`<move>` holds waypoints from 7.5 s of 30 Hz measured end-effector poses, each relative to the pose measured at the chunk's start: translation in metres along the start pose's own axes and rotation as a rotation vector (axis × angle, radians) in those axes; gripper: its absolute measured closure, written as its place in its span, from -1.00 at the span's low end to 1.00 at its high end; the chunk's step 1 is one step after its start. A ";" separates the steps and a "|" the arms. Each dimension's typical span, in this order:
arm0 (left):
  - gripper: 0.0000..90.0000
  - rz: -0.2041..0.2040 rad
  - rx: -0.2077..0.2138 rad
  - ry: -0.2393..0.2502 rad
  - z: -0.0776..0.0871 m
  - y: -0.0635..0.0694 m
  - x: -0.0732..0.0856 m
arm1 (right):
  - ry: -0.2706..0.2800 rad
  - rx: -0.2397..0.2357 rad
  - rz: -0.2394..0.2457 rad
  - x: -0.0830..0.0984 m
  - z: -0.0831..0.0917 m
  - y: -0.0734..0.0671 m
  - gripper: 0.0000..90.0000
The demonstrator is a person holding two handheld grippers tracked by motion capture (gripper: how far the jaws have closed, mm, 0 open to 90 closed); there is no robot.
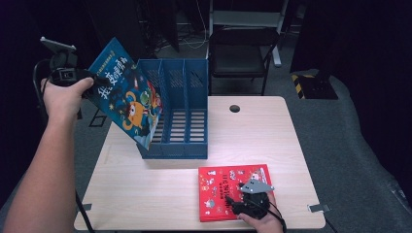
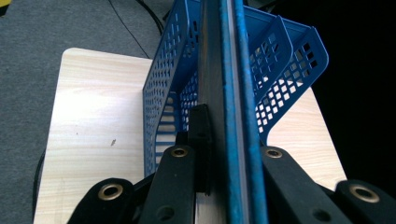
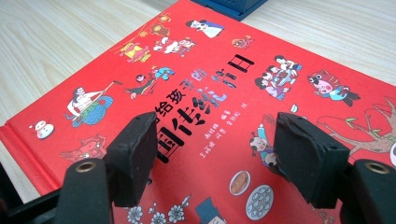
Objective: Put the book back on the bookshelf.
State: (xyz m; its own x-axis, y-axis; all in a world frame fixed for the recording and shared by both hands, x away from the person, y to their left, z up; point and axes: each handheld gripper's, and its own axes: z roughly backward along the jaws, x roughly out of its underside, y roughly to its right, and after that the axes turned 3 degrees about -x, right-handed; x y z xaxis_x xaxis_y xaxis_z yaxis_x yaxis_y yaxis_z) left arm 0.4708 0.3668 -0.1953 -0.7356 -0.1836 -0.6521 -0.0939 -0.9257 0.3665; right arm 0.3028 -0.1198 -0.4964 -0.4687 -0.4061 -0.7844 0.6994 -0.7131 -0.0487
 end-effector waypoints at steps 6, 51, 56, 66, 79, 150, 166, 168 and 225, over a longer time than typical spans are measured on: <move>0.83 0.006 -0.018 0.014 -0.006 0.003 -0.004 | -0.001 0.000 -0.007 0.001 0.002 0.001 -0.32; 0.83 -0.022 -0.108 0.053 -0.068 0.012 -0.003 | 0.011 0.001 -0.013 0.001 0.001 0.001 -0.32; 0.83 -0.033 -0.125 0.059 -0.074 0.014 0.000 | 0.011 0.001 -0.012 0.002 0.001 0.001 -0.32; 0.84 -0.072 -0.169 0.058 -0.084 0.019 0.002 | 0.011 -0.003 -0.012 0.001 0.001 0.002 -0.32; 0.83 -0.114 -0.222 0.042 -0.095 0.024 0.004 | 0.012 -0.006 -0.007 0.002 0.001 0.002 -0.32; 0.11 -0.143 -0.194 0.058 -0.107 0.016 0.026 | 0.014 -0.010 -0.008 0.002 0.001 0.002 -0.31; -0.02 -0.180 -0.147 0.027 -0.078 0.011 0.041 | 0.014 -0.011 -0.005 0.001 -0.001 0.002 -0.32; -0.02 -0.187 -0.146 0.022 -0.075 0.009 0.045 | 0.013 -0.012 -0.006 0.001 -0.001 0.002 -0.32; 0.01 -0.248 0.063 -0.084 -0.115 0.014 0.216 | 0.007 0.006 0.019 0.000 -0.003 0.000 -0.33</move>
State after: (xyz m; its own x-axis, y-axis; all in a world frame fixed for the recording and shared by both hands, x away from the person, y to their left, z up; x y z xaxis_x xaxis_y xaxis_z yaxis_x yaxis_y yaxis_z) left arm 0.3880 0.2768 -0.4070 -0.7377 0.0767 -0.6708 -0.3177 -0.9161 0.2446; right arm 0.3040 -0.1180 -0.4981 -0.4517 -0.4159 -0.7893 0.7048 -0.7088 -0.0299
